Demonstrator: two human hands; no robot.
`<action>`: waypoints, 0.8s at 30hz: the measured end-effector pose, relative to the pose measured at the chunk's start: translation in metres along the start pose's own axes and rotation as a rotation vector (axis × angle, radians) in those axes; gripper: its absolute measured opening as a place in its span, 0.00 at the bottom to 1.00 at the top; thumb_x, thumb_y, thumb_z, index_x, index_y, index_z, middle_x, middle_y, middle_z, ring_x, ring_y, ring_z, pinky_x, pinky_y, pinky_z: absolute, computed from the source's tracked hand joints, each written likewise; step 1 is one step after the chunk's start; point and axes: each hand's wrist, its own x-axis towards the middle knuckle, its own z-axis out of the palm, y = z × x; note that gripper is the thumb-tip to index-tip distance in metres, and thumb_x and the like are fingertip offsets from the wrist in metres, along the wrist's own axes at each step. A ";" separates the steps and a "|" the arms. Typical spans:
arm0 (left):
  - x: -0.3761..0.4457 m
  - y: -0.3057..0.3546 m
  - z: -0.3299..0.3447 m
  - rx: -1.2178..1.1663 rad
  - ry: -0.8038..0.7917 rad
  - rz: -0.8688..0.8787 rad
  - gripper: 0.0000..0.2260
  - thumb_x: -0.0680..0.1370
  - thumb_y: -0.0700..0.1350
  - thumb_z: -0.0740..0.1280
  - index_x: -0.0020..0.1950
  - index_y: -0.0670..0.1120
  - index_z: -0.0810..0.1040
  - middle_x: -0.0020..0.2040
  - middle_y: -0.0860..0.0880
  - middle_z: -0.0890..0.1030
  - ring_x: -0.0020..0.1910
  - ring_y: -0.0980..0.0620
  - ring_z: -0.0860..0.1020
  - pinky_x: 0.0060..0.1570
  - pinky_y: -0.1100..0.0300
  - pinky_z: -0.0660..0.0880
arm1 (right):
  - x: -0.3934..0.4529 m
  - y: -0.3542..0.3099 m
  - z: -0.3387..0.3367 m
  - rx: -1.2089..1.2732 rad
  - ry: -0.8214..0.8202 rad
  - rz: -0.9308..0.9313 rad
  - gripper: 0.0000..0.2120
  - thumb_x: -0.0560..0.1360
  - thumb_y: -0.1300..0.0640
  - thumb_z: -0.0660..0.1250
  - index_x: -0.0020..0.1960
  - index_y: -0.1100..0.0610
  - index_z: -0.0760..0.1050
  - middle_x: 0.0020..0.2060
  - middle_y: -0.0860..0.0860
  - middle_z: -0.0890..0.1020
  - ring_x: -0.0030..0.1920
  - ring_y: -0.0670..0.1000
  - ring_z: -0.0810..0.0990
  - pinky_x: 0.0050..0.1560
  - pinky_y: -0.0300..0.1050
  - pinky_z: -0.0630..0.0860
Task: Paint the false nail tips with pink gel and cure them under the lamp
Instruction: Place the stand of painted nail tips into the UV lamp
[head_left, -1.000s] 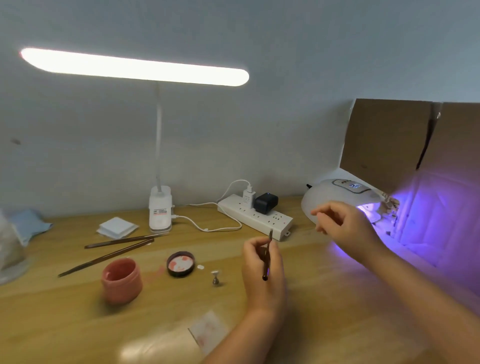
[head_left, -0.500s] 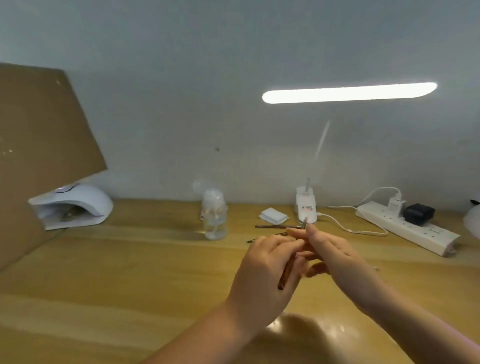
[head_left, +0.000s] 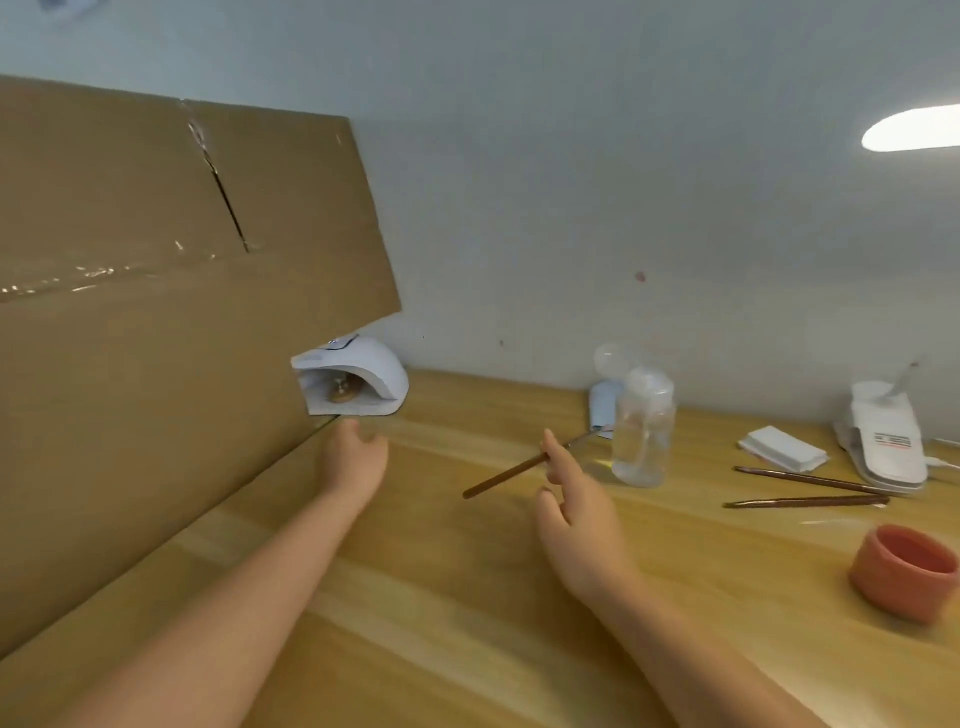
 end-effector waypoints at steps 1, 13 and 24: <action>0.019 -0.006 0.001 0.031 -0.001 -0.017 0.18 0.79 0.43 0.61 0.68 0.40 0.70 0.65 0.40 0.76 0.60 0.38 0.75 0.55 0.49 0.74 | 0.002 0.002 0.007 -0.018 -0.021 0.000 0.29 0.79 0.57 0.55 0.77 0.43 0.50 0.66 0.46 0.71 0.66 0.45 0.67 0.63 0.41 0.65; 0.143 -0.024 0.037 0.333 0.120 -0.073 0.23 0.82 0.44 0.59 0.72 0.32 0.59 0.71 0.33 0.67 0.69 0.37 0.68 0.67 0.49 0.66 | 0.005 0.006 0.016 -0.201 -0.033 -0.143 0.35 0.74 0.55 0.59 0.77 0.41 0.48 0.57 0.34 0.64 0.61 0.35 0.61 0.56 0.27 0.55; 0.150 -0.020 0.041 0.297 0.240 -0.070 0.14 0.82 0.43 0.61 0.62 0.35 0.74 0.59 0.37 0.78 0.61 0.37 0.74 0.56 0.48 0.74 | 0.003 -0.001 0.018 -0.339 -0.042 -0.244 0.34 0.67 0.54 0.60 0.74 0.52 0.63 0.56 0.41 0.78 0.59 0.44 0.70 0.57 0.27 0.59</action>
